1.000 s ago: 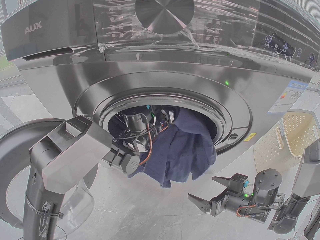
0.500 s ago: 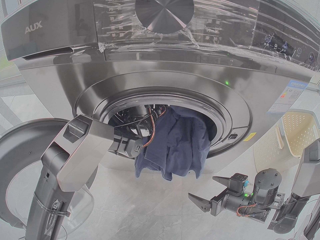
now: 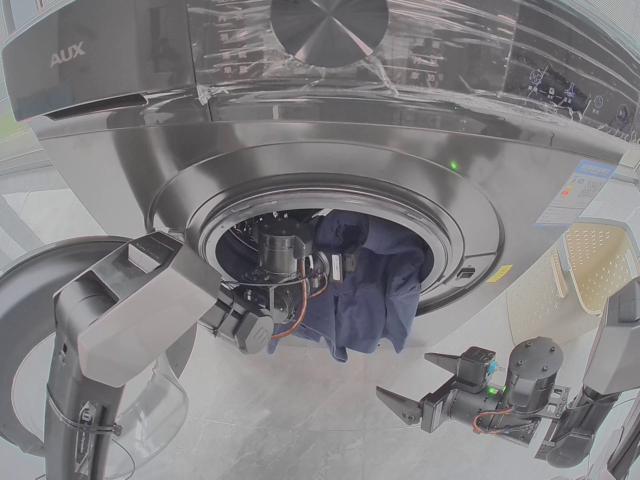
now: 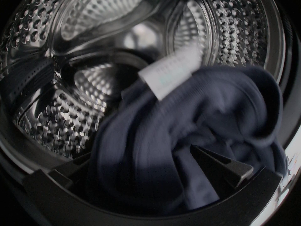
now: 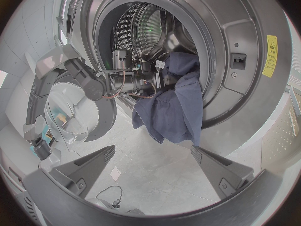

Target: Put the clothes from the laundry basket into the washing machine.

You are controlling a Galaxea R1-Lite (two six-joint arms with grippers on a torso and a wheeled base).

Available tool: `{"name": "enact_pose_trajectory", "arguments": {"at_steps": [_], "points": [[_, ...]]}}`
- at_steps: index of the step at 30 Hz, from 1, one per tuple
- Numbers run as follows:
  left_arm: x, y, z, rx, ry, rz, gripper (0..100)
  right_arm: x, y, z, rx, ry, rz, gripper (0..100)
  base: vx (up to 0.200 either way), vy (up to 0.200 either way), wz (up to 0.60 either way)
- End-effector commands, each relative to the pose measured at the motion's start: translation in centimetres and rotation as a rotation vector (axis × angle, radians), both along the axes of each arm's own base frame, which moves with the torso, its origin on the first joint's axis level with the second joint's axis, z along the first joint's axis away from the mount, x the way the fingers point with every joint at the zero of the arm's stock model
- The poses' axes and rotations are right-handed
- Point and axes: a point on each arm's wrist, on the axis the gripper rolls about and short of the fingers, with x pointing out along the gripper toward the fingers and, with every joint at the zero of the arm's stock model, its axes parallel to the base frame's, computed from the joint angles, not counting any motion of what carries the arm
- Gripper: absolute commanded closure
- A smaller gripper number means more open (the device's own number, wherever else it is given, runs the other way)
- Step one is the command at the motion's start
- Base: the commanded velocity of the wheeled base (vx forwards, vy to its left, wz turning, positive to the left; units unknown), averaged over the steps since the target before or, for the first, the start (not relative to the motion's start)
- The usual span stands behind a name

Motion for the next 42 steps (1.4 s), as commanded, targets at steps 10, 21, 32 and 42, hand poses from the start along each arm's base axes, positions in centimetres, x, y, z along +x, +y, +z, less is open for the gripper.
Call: {"name": "enact_pose_trajectory", "arguments": {"at_steps": [10, 21, 32, 42], "points": [[-2.3, -0.3, -1.8, 0.091, 0.165, -0.071, 100, 0.0, 0.1, -0.1, 0.000, 0.000, 0.004, 0, 0.000, 0.000, 0.00], [0.9, -2.1, 1.0, -0.106, 0.026, -0.032, 100, 0.1, 0.3, -0.1, 0.004, -0.002, 0.005, 0, 0.000, 0.000, 0.00], [3.5, -3.0, 3.7, -0.238, -0.176, 0.056, 100, 0.2, 0.3, 0.0, 0.005, -0.003, 0.004, 0, 0.000, 0.000, 0.00], [0.6, -1.6, 4.3, -0.179, -0.099, 0.042, 100, 0.1, 0.3, 0.0, 0.005, -0.003, 0.004, 0, 0.000, 0.000, 0.00]]}}
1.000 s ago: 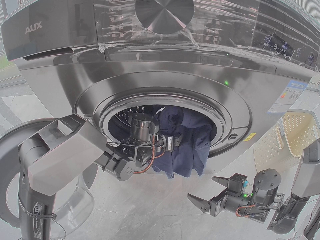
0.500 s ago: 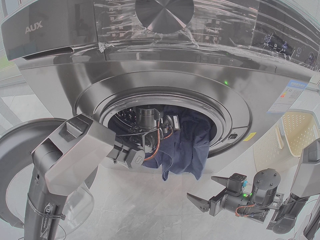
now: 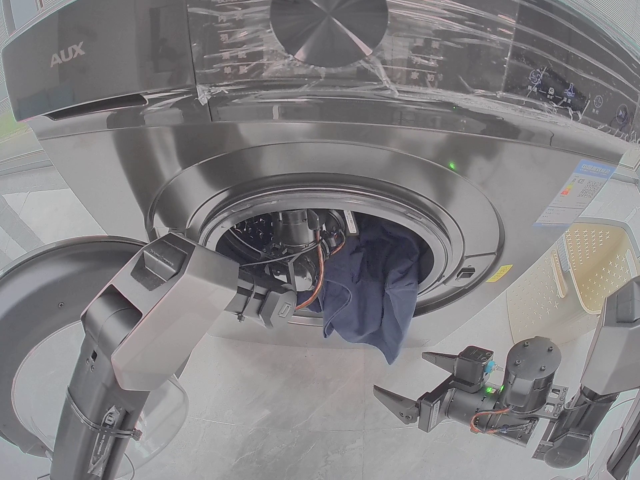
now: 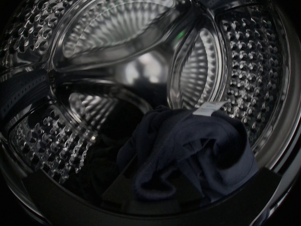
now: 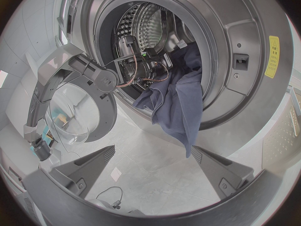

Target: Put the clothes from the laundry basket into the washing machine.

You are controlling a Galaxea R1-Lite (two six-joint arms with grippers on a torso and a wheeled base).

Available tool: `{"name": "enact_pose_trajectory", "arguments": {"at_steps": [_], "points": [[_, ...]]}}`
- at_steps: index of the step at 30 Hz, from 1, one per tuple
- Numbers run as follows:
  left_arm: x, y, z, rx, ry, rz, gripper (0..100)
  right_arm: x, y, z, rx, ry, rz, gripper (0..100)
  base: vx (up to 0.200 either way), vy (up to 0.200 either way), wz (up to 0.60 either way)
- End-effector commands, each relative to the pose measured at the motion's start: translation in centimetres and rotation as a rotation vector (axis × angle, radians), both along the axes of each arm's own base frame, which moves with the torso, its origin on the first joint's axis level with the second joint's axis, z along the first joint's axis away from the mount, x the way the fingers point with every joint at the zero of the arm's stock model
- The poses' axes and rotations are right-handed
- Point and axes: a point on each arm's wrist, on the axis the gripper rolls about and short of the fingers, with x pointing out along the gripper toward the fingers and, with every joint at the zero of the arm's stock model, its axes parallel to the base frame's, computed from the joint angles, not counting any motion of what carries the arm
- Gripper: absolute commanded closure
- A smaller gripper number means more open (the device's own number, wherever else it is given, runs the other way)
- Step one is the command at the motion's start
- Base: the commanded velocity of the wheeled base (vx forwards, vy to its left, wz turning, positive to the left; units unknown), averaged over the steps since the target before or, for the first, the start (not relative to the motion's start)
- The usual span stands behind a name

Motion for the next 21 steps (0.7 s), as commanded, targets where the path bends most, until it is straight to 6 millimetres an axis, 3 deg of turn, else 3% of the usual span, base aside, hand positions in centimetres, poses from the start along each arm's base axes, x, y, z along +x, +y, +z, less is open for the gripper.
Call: {"name": "enact_pose_trajectory", "arguments": {"at_steps": [1, 6, 10, 21], "points": [[-2.8, 1.2, 0.6, 0.055, 0.072, -0.028, 100, 0.0, 0.0, 0.0, -0.002, 0.001, 0.000, 0, 0.000, 0.000, 0.00], [-5.4, 1.7, 0.6, 0.096, 0.128, -0.101, 100, -0.4, -0.3, -0.3, -0.014, 0.017, 0.003, 0, 0.000, 0.000, 0.00], [-7.5, 1.5, 0.8, 0.116, 0.149, -0.188, 100, -2.6, -2.6, -1.7, -0.124, 0.112, 0.001, 0, 0.000, 0.000, 0.00], [-9.6, 0.2, -1.1, 0.142, 0.172, -0.269, 100, -1.4, -3.8, -1.8, -0.125, 0.115, -0.083, 0, 0.000, 0.000, 0.00]]}}
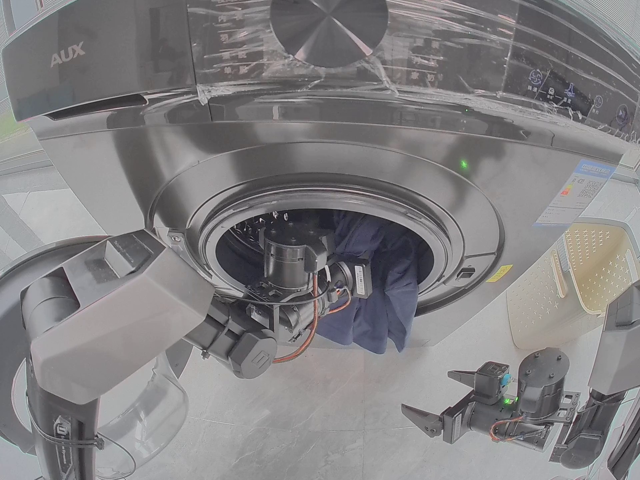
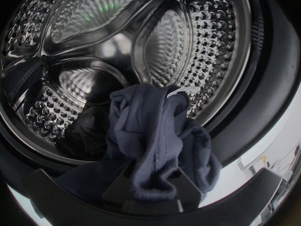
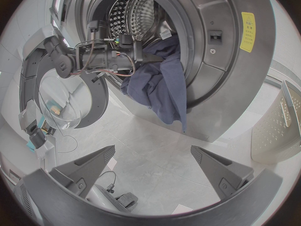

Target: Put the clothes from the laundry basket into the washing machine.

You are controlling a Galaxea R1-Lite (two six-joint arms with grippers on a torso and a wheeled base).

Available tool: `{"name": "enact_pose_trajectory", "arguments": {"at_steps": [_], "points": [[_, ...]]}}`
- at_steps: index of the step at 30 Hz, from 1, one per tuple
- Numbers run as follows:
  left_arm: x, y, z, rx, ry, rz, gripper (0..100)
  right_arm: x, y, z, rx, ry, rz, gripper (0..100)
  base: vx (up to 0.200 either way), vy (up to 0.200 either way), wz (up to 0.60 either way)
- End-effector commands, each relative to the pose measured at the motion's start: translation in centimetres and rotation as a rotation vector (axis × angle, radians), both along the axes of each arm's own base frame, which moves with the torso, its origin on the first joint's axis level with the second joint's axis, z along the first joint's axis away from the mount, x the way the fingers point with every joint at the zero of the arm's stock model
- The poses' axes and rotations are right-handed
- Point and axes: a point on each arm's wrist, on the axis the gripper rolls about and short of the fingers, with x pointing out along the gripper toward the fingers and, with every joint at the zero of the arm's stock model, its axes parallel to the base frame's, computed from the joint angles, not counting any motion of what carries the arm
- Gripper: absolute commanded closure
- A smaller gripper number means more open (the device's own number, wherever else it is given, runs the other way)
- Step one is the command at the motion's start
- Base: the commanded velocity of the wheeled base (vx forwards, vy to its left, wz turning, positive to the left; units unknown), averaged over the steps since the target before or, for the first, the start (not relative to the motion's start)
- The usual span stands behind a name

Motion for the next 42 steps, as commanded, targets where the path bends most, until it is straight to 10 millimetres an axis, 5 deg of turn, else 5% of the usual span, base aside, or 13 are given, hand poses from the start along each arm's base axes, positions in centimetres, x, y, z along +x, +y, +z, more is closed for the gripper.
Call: {"name": "enact_pose_trajectory", "arguments": {"at_steps": [1, 16, 29, 40, 41, 42], "points": [[-1.0, -0.6, -0.3, -0.002, -0.001, -0.032, 100, 0.1, -0.8, -0.3, -0.017, 0.020, -0.031, 0, 0.000, 0.000, 0.00], [1.1, -0.6, -5.0, 0.051, -0.016, -0.001, 100, 0.0, -0.5, -1.0, -0.032, 0.045, -0.020, 0, 0.000, 0.000, 0.00], [8.9, -0.1, 0.1, -0.115, -0.210, 0.208, 100, 0.2, -0.1, -1.0, -0.027, 0.039, -0.011, 0, 0.000, 0.000, 0.00], [9.9, -0.4, 1.7, -0.167, -0.260, 0.243, 100, 0.2, 0.0, -1.0, -0.025, 0.037, -0.009, 0, 0.000, 0.000, 0.00], [9.7, -0.3, 1.8, -0.163, -0.253, 0.242, 0, 0.2, 0.0, -1.0, -0.025, 0.037, -0.009, 0, 0.000, 0.000, 0.00], [9.7, -0.3, 1.8, -0.163, -0.253, 0.242, 0, 0.2, 0.0, -1.0, -0.025, 0.037, -0.009, 0, 0.000, 0.000, 0.00]]}}
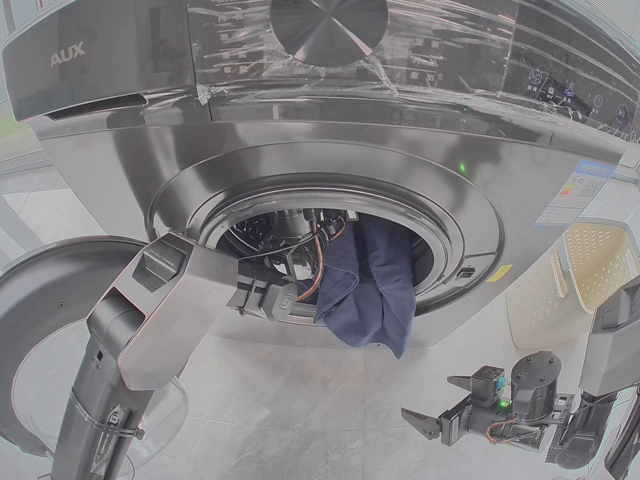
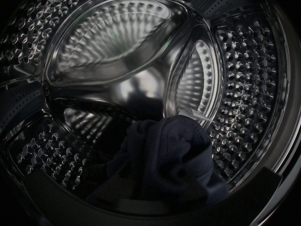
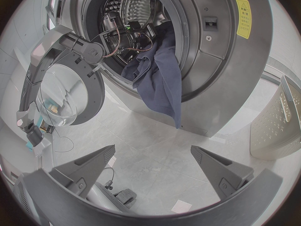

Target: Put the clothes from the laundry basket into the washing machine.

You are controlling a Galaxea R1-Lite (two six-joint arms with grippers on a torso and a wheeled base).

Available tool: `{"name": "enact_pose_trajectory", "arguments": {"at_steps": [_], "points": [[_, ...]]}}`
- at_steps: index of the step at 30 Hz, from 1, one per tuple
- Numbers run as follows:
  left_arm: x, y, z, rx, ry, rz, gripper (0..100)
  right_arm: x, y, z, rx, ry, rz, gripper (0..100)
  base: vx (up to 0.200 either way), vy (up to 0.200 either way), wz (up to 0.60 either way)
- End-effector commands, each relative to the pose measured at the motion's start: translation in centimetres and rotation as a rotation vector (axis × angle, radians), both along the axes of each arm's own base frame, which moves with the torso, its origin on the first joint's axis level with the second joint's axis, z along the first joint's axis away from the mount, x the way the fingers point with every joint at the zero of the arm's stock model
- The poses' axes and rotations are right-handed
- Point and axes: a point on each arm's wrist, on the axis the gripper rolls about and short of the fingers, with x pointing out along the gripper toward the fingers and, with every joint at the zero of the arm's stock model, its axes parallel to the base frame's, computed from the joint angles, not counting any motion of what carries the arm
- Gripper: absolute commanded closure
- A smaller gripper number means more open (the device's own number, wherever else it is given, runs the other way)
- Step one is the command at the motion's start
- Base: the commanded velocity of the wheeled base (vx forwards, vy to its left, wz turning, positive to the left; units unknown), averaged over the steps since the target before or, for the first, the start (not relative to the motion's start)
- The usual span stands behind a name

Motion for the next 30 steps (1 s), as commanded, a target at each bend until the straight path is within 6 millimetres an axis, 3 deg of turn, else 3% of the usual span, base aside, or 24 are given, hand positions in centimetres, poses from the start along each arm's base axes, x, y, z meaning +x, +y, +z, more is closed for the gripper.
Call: {"name": "enact_pose_trajectory", "arguments": {"at_steps": [1, 11, 20, 25, 30], "points": [[-0.6, 0.3, -0.8, 0.015, 0.051, 0.000, 0, 0.0, 0.1, -0.1, -0.003, 0.004, 0.004, 0, 0.000, 0.000, 0.00], [-5.2, 1.9, -0.9, 0.096, 0.185, -0.040, 0, 0.0, 0.2, -0.2, -0.004, 0.007, 0.006, 0, 0.000, 0.000, 0.00], [-10.2, 1.8, -1.2, 0.161, 0.257, -0.139, 0, 0.1, 0.4, -0.4, -0.006, 0.014, 0.010, 0, 0.000, 0.000, 0.00], [-10.8, 1.2, -1.7, 0.175, 0.267, -0.182, 0, 0.1, 0.4, -0.4, -0.006, 0.014, 0.010, 0, 0.000, 0.000, 0.00], [-10.1, -0.1, -5.4, 0.225, 0.322, -0.205, 0, 0.1, 0.4, -0.4, -0.005, 0.012, 0.010, 0, 0.000, 0.000, 0.00]]}}
